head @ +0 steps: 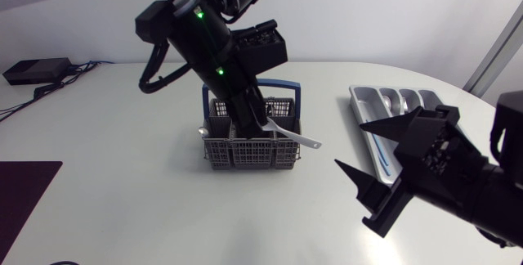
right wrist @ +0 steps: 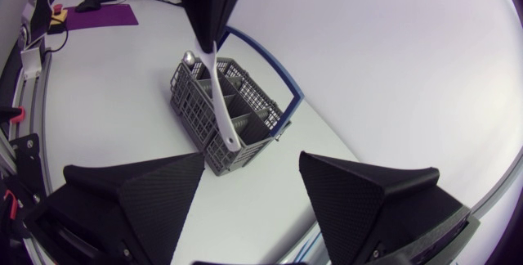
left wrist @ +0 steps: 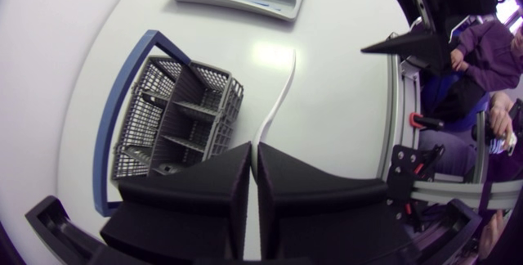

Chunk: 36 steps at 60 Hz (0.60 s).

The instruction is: Unload the cutlery basket into the drawer organizer.

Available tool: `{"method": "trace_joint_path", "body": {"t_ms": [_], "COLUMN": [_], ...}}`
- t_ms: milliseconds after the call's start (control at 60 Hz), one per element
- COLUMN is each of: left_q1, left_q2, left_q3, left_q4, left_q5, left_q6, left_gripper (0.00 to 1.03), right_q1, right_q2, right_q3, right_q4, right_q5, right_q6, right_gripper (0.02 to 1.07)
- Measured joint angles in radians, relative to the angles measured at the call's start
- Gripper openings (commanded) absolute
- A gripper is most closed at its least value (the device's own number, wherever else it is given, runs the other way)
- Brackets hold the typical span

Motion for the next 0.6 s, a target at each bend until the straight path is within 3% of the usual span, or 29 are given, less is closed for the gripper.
{"method": "trace_joint_path", "body": {"t_ms": [283, 600], "left_q1": [0.000, -0.006], "left_q2": [0.104, 0.146], "left_q3": [0.075, 0.091], "left_q4": [0.001, -0.012], "left_q5": [0.135, 0.179], "left_q6": [-0.154, -0.214], "left_gripper": [0.03, 0.03], "right_q1": [0.104, 0.130], "right_q2": [0.073, 0.206], "right_q3": [-0.072, -0.078], "right_q4": [0.150, 0.309], "right_q5": [0.113, 0.164], "right_q6": [-0.080, -0.164], "right_gripper": [0.79, 0.55]}}
